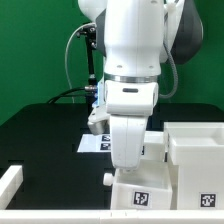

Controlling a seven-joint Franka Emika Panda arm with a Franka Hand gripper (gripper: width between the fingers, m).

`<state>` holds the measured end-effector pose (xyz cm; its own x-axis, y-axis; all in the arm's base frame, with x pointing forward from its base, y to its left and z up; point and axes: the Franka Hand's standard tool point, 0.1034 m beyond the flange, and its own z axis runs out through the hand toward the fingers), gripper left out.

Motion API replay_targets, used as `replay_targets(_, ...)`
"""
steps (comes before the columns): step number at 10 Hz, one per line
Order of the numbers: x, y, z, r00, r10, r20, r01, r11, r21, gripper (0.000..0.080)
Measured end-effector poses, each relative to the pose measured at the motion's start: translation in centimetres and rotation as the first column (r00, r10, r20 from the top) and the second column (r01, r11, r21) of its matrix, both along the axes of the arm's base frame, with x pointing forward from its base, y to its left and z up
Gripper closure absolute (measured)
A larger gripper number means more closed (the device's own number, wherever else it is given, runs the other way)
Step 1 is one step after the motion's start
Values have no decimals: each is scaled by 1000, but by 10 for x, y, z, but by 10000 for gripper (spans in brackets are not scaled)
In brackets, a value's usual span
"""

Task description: Assemble drawer

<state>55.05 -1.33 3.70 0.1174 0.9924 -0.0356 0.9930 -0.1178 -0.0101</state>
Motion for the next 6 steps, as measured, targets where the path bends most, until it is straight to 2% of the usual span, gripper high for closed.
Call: replay_targets(6,-3,5,-6,1000,21,3,-21,1000,1,761)
